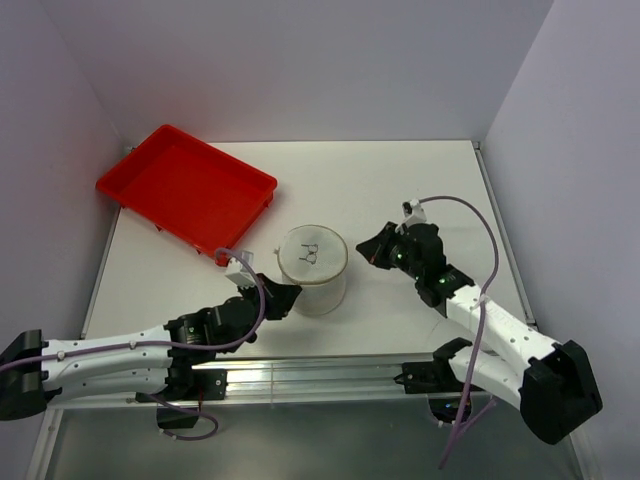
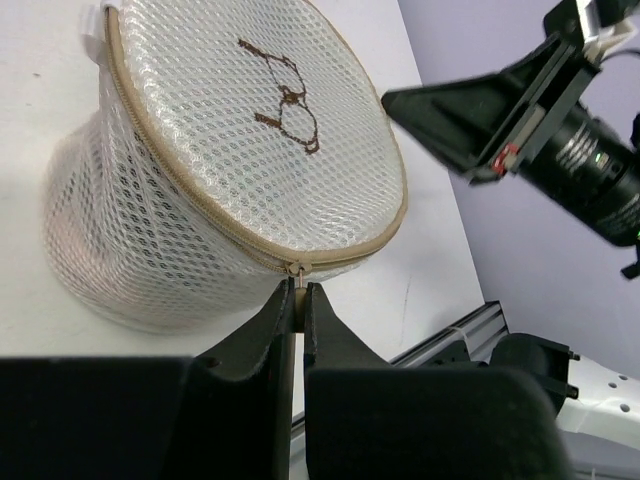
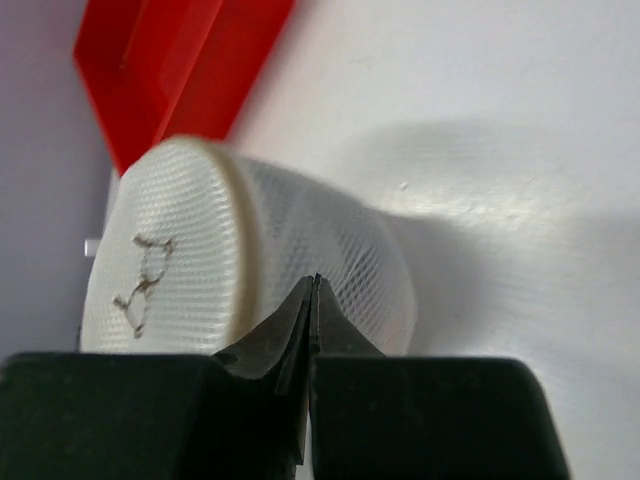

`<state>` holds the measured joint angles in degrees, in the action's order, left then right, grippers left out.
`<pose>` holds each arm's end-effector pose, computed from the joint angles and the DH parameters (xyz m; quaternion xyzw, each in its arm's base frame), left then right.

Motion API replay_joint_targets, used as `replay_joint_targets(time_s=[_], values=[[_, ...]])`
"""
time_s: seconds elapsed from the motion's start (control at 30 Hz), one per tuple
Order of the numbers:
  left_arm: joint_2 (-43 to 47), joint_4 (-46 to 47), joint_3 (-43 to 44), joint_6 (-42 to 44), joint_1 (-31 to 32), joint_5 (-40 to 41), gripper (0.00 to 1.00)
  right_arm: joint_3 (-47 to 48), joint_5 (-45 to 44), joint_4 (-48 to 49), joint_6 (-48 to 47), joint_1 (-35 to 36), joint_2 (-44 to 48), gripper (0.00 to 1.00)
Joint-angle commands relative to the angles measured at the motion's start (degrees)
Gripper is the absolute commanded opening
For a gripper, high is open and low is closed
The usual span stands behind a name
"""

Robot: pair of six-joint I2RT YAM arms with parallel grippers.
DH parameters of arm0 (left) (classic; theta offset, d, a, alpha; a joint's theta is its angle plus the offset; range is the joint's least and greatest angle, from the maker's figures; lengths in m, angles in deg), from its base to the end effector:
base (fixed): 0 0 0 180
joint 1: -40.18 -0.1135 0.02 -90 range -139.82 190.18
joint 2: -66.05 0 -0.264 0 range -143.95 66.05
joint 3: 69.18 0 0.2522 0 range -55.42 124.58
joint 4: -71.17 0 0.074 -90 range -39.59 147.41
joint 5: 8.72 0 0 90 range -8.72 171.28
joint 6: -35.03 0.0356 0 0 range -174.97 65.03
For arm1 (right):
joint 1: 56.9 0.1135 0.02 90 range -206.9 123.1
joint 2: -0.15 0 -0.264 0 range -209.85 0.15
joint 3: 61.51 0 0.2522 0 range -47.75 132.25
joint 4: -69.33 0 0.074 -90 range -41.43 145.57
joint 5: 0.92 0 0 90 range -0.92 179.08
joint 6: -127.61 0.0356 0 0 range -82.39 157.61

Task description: Place the bra in the laundry bag and zip it closed

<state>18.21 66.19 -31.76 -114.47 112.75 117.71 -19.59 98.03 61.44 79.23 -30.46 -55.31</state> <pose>0.0770 -0.1748 0.2363 -0.1022 0.7723 -0.4250 0.4610 0.1919 0.1016 0.2320 0.0652 0.8223 0.3677 0.4293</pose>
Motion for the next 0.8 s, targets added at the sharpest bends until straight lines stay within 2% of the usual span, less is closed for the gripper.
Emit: replay_joint_targets(time_s=[0.0, 0.13, 0.2, 0.23, 0.27, 0.3, 0.33, 0.37, 0.43, 0.6, 0.7, 0.77], values=[[3.36, -4.64, -0.81, -0.52, 0.29, 3.39, 0.0, 7.23, -0.17, 1.43, -6.11, -2.79, -4.29, 0.0], [2.75, -2.72, -0.72, -0.52, 0.29, 2.69, 0.0, 13.4, 1.5, 2.04, -7.35, -3.23, -12.45, 0.0], [1.26, -0.7, -0.81, -0.35, 0.29, 1.72, 0.0, 15.25, 2.64, 2.48, -7.0, -3.23, -13.79, 0.0], [0.56, 1.57, -0.72, -0.17, 0.29, 1.37, 0.0, 15.52, 3.17, 2.48, -6.74, -3.23, -14.14, 0.03], [-0.15, 2.64, -0.55, 0.0, 0.37, 0.76, 0.0, 15.61, 3.53, 1.78, -6.56, -3.23, -13.97, 0.14], [-1.63, 3.69, -0.11, 0.26, 0.29, 0.49, 0.0, 15.08, 4.49, 1.78, -6.38, -3.06, -12.67, 0.48], [-2.43, 4.66, 0.16, 0.44, 0.29, 0.23, 0.0, 14.38, 4.84, 1.86, -6.21, -2.88, -11.7, 0.63], [-3.14, 6.41, 0.42, 0.79, 0.29, 0.05, 0.0, 12.72, 4.85, 1.34, -6.12, -2.36, -10.56, 0.74], [-5.15, 8.35, 1.29, 1.49, 0.29, -0.83, 0.0, 10.26, 4.32, 0.46, -5.33, -1.57, -5.74, 0.9], [-8.85, 13.1, 2.88, 2.55, 0.29, -2.14, 0.0, -0.55, 1.78, 0.02, 0.54, 5.09, 5.78, 0.92], [-10.43, 14.69, 3.84, 3.08, 0.29, -2.93, 0.0, -4.6, -2.44, -1.04, 5.11, 10.89, 12.46, 0.89], [-10.96, 15.04, 4.2, 3.25, 0.29, -3.38, 0.0, -6.27, -4.19, -1.03, 6.71, 13.02, 13.71, 0.86]])
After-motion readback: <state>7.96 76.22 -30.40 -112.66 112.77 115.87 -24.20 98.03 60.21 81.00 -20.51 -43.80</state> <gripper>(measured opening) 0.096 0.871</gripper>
